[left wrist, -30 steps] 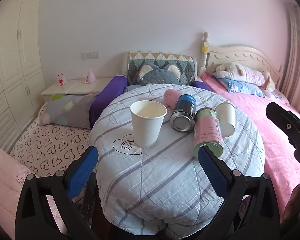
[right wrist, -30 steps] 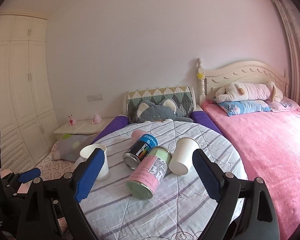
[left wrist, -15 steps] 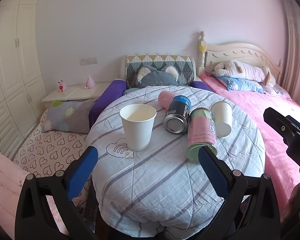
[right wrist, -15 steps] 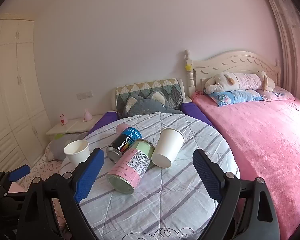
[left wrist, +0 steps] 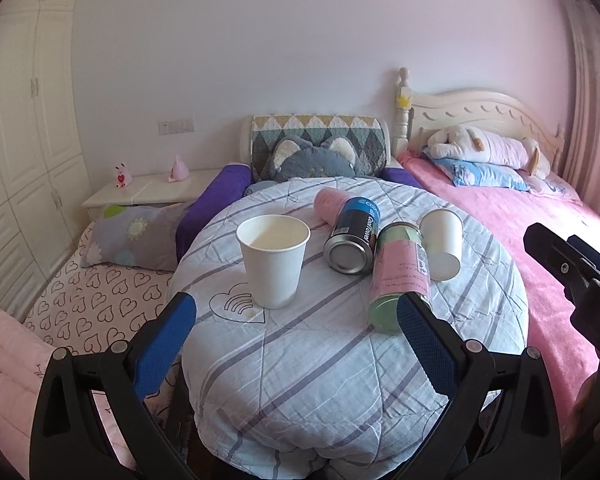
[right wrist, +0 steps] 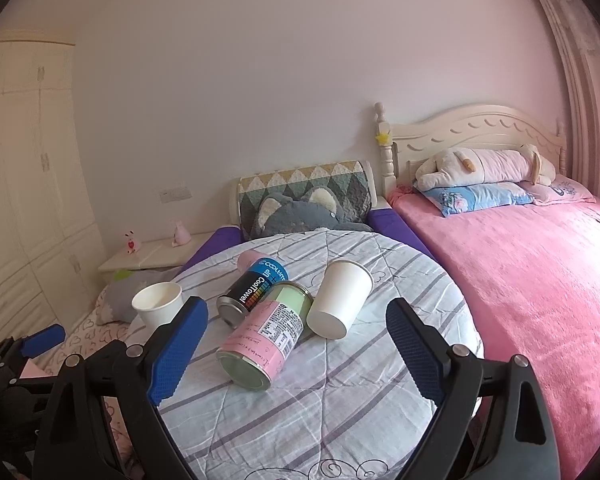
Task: Flip cup upright
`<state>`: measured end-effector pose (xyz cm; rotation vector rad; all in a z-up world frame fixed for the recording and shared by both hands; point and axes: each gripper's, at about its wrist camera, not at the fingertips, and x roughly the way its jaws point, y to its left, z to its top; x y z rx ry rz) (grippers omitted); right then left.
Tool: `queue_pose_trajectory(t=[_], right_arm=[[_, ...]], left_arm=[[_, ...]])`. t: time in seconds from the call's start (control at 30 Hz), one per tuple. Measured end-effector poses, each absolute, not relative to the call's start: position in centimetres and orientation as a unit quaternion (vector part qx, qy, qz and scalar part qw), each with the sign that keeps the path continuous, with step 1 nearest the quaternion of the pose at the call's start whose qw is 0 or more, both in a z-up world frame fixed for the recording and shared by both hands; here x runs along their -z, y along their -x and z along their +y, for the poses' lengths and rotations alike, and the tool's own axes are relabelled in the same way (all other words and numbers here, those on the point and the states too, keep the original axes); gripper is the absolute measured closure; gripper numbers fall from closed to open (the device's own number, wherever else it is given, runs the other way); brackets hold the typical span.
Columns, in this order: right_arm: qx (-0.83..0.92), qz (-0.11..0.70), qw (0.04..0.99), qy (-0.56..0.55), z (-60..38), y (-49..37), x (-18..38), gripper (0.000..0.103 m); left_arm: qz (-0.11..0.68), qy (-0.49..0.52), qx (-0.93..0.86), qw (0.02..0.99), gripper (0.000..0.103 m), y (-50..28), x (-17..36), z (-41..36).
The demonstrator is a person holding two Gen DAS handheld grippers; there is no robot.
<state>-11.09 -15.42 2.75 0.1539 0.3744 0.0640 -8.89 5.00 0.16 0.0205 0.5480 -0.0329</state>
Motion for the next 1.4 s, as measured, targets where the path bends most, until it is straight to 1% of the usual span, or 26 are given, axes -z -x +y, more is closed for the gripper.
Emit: queue_pose_trajectory(t=[0.2,0.23,0.27,0.47,1.4], right_arm=[[-0.037,0.188,0.979,-0.074,-15.2,11.0,-2.7,0.01],[-0.038,0.189,0.978,-0.073,-15.2,10.9,-2.7,0.002],[-0.039,0.187,0.979,-0.073,-15.1,10.9,-2.6,0.0],[-0.053,0.188,0.979,-0.06,-14.5,10.7,-2.6,0.0],[-0.043,0.204,0.975,-0.072,-14.6,10.0,-1.7,0.0]], left_arm=[[0.27,-0.019,0.01,0.963,0.001,8.7,0.0,4.9],[0.271,-0.02,0.01,0.962,0.001,8.6,0.1,4.9],[0.271,-0.02,0.01,0.962,0.001,8.6,0.1,4.9],[0.274,-0.021,0.009,0.961,0.001,8.4,0.3,4.9],[0.284,-0.023,0.014,0.959,0.001,7.8,1.3,4.8]])
